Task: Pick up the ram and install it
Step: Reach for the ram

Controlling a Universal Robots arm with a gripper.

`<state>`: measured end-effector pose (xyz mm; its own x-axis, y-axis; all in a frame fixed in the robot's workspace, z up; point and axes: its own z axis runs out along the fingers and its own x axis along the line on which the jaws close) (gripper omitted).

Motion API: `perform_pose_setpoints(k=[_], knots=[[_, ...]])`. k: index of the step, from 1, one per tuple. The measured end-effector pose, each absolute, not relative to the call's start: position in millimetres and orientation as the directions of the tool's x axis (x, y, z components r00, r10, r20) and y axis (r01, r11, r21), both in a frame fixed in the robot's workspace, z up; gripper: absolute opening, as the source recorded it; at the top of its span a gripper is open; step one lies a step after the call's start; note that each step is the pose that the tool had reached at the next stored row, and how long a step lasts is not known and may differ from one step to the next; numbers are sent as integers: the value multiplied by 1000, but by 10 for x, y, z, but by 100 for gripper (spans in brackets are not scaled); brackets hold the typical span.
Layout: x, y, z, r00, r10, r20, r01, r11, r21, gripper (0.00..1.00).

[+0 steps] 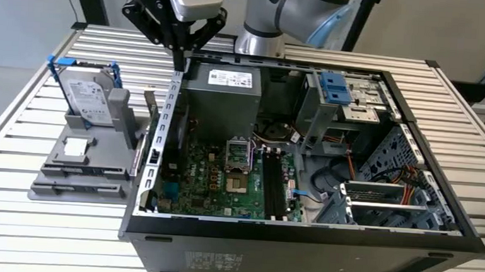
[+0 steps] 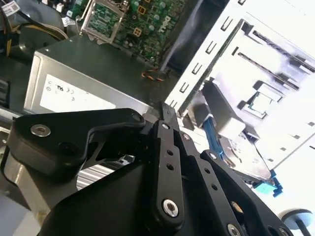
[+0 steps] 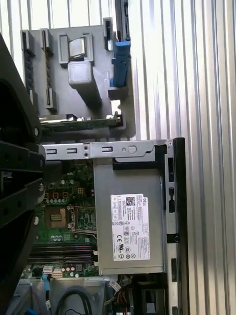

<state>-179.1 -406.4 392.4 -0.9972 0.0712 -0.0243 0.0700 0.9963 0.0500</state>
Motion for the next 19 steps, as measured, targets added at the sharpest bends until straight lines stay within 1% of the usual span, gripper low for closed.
perform_pose_setpoints(k=[19], knots=[[-2627, -4079, 3941, -997, 70, -24, 68, 996, 49, 0]])
